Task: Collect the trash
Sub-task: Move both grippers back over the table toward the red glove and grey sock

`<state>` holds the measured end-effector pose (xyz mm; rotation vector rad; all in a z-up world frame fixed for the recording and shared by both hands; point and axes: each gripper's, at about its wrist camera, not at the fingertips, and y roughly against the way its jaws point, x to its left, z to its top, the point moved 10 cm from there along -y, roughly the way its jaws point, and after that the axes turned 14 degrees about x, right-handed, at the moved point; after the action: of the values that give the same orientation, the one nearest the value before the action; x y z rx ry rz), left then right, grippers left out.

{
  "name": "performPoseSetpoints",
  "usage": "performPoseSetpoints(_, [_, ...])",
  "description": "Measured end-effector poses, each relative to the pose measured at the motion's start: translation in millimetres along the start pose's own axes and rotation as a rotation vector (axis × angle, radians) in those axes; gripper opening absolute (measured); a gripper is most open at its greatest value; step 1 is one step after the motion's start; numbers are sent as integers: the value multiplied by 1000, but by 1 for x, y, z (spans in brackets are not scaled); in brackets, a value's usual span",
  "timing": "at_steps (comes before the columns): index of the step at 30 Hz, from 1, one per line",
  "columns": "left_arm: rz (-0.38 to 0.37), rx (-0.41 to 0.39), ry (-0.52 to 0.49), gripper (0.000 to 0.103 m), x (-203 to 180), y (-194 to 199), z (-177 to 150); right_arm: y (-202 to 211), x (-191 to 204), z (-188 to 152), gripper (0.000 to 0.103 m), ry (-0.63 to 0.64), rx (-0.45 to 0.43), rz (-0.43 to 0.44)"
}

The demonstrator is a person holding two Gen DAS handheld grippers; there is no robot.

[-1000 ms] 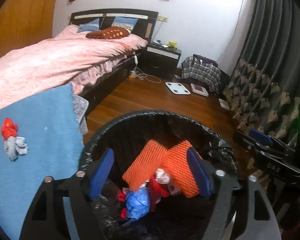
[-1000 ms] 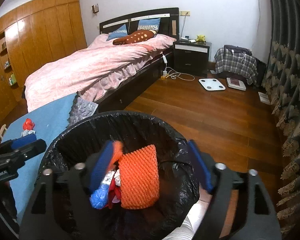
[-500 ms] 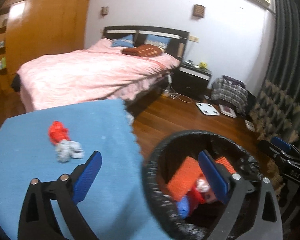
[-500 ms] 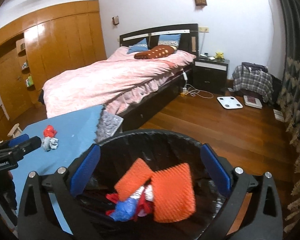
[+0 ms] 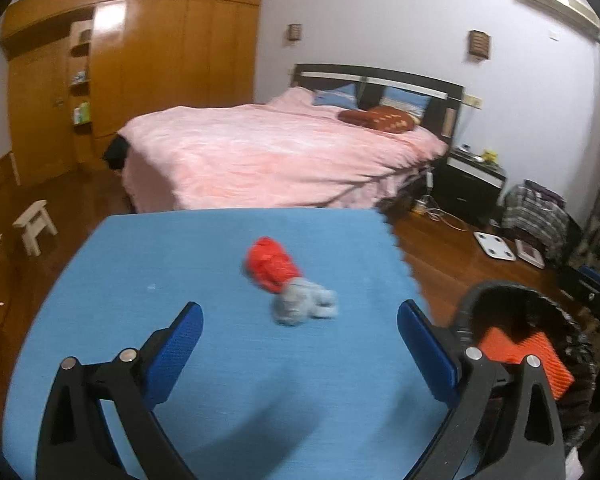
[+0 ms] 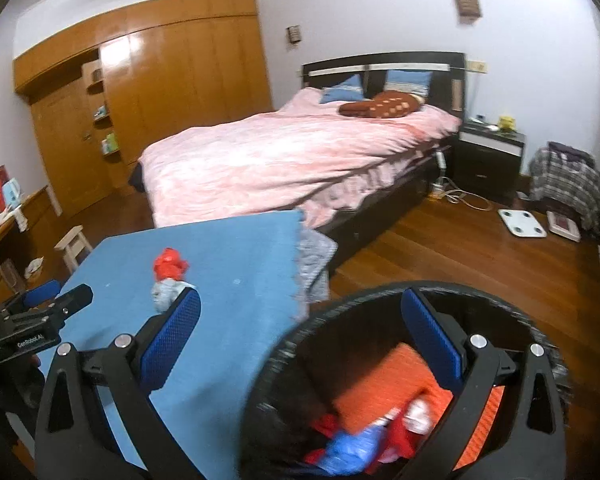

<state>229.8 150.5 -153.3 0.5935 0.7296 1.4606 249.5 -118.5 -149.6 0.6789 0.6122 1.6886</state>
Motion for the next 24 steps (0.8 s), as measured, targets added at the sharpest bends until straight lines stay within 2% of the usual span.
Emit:
performPoseSetpoints(11, [108,15,88,96,87,-24,-5,-77,93,21,98,74,60,89])
performPoseSetpoints(18, [135,29,118,96,116,-45,-8,-134,138,19,98,126,120,93])
performPoseSetpoints(24, [142,38,138,96,132,-54,-12,-177,155,10,98,134,199,85])
